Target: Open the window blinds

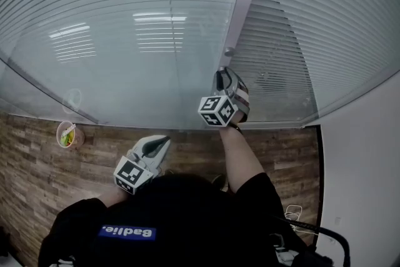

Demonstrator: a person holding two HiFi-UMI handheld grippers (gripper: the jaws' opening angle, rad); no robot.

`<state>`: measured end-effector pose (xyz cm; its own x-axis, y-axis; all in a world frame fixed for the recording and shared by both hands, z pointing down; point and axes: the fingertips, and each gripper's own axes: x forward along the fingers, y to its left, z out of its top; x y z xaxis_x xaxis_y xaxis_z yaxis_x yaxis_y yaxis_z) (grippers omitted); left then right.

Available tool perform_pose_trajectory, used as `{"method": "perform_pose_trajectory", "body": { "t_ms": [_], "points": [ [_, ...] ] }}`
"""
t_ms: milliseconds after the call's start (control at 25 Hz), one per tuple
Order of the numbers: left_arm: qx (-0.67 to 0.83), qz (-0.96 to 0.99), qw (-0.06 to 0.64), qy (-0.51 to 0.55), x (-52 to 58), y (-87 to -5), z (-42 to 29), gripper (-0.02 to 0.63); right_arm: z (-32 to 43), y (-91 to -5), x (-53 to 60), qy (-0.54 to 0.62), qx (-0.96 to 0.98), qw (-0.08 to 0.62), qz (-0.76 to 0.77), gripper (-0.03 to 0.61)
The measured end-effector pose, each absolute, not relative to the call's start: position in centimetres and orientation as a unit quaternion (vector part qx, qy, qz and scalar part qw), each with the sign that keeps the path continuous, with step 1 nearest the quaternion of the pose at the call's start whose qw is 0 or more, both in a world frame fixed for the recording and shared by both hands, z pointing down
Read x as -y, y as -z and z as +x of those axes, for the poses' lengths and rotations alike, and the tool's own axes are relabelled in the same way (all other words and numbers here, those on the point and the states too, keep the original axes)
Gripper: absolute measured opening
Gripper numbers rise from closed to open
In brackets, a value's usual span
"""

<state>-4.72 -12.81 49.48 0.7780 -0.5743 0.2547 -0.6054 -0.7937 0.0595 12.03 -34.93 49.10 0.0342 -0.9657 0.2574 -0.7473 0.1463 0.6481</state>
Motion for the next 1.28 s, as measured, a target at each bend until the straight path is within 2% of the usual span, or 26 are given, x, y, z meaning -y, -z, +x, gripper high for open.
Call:
{"method": "perform_pose_trajectory", "body": {
  "t_ms": [120,240,320,720,840,920,1000,1040,1080,1200,1280],
  "points": [
    [0.313,0.941,0.069,-0.112,12.8,-49.5,-4.5,-0.002,12.2,-49.1,34.9,0.102,0.704,0.289,0.641,0.121],
    [0.314,0.94,0.072,-0.109,12.9,-49.5,-4.4,-0.002,13.0,-48.8,35.1,-0.037,0.746,0.158,0.646,0.121],
    [0.314,0.94,0.074,-0.108,12.9,-49.5,-4.3,-0.002,13.6,-48.7,35.1,-0.098,0.756,0.095,0.641,0.121],
    [0.316,0.94,0.082,-0.098,12.8,-49.4,-4.3,-0.001,14.4,-48.6,35.2,-0.227,0.757,-0.043,0.611,0.124],
    [0.317,0.94,0.084,-0.096,12.8,-49.4,-4.3,-0.002,14.2,-48.3,35.1,-0.143,0.762,0.032,0.631,0.137],
    [0.317,0.94,0.086,-0.095,12.8,-49.5,-4.4,-0.001,13.8,-48.4,34.9,-0.076,0.757,0.103,0.64,0.216],
    [0.318,0.939,0.089,-0.095,12.8,-49.6,-4.4,-0.002,13.3,-48.9,34.6,-0.007,0.746,0.182,0.641,0.224],
    [0.318,0.939,0.09,-0.095,12.8,-49.7,-4.4,-0.001,13.1,-48.8,34.4,0.041,0.732,0.226,0.641,0.204],
    [0.318,0.939,0.091,-0.094,12.8,-49.8,-4.5,-0.001,12.8,-48.7,34.3,0.096,0.713,0.271,0.639,0.145],
    [0.319,0.939,0.092,-0.094,12.8,-49.7,-4.5,-0.002,11.9,-48.7,34.3,0.227,0.652,0.378,0.617,0.11],
    [0.32,0.938,0.092,-0.094,12.9,-49.8,-4.6,-0.001,11.7,-48.9,34.3,0.259,0.634,0.408,0.604,0.109]
  ]
}}
